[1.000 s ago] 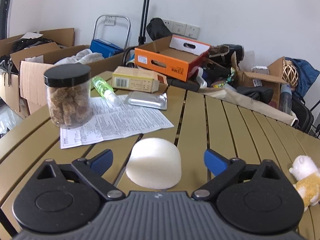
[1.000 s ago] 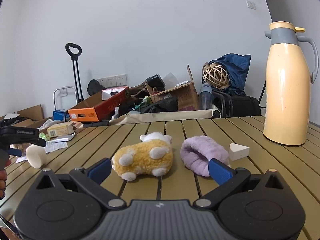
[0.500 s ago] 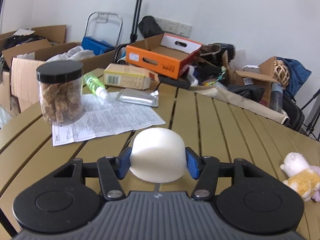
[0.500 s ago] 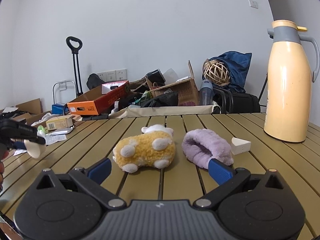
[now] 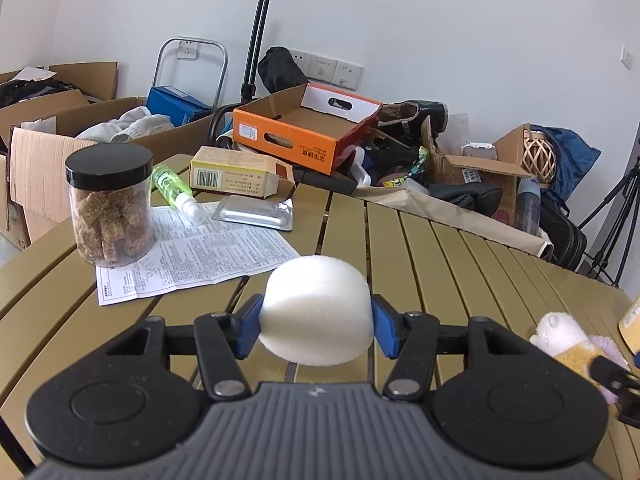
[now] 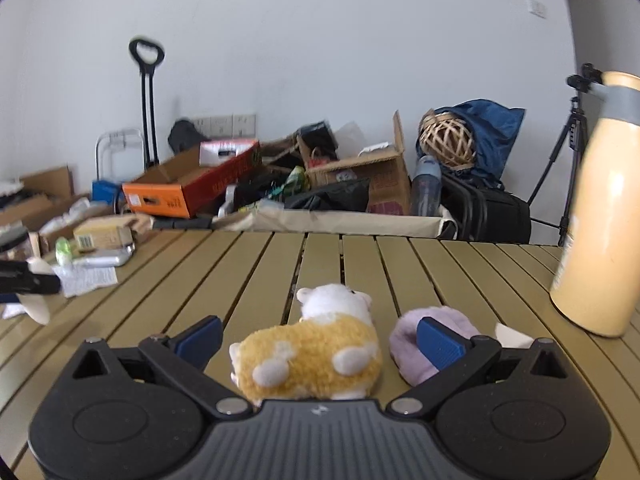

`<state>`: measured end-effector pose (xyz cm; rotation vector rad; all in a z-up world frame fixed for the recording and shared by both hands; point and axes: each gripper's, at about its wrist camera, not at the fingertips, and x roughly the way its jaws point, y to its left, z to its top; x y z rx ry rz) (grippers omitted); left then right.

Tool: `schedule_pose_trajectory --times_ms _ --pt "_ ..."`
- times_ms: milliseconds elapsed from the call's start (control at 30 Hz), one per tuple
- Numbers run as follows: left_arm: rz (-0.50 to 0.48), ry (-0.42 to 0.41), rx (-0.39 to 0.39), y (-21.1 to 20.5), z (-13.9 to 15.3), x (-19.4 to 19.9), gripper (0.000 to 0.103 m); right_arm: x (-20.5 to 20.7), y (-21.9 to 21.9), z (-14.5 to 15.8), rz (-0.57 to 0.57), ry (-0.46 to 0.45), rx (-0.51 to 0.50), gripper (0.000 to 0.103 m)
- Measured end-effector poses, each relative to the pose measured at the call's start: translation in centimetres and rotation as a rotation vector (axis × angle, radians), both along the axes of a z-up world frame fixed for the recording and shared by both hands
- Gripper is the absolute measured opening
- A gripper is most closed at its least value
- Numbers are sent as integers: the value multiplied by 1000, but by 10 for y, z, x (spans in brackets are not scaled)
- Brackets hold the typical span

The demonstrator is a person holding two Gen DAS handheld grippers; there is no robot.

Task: Collect trash
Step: 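Close the right gripper on the yellow plush toy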

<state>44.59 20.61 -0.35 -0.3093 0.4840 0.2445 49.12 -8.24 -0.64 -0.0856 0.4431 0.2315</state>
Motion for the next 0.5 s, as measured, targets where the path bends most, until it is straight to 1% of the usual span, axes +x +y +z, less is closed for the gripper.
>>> schedule_pose_trajectory --times_ms 133,233,333,433,500 --pt "3 -12 -10 3 3 -1 58 22 15 -5 21 73 -66 103" --pt "4 -4 -18 4 1 0 58 32 26 -11 63 132 -93 103" --pt "7 -4 -17 5 2 0 58 38 35 -17 36 140 -155 103" --pt "7 -8 -20 6 2 -1 58 45 37 -25 8 150 -188 103" --pt "8 -8 -18 5 2 -1 58 49 35 -27 -1 159 -188 103"
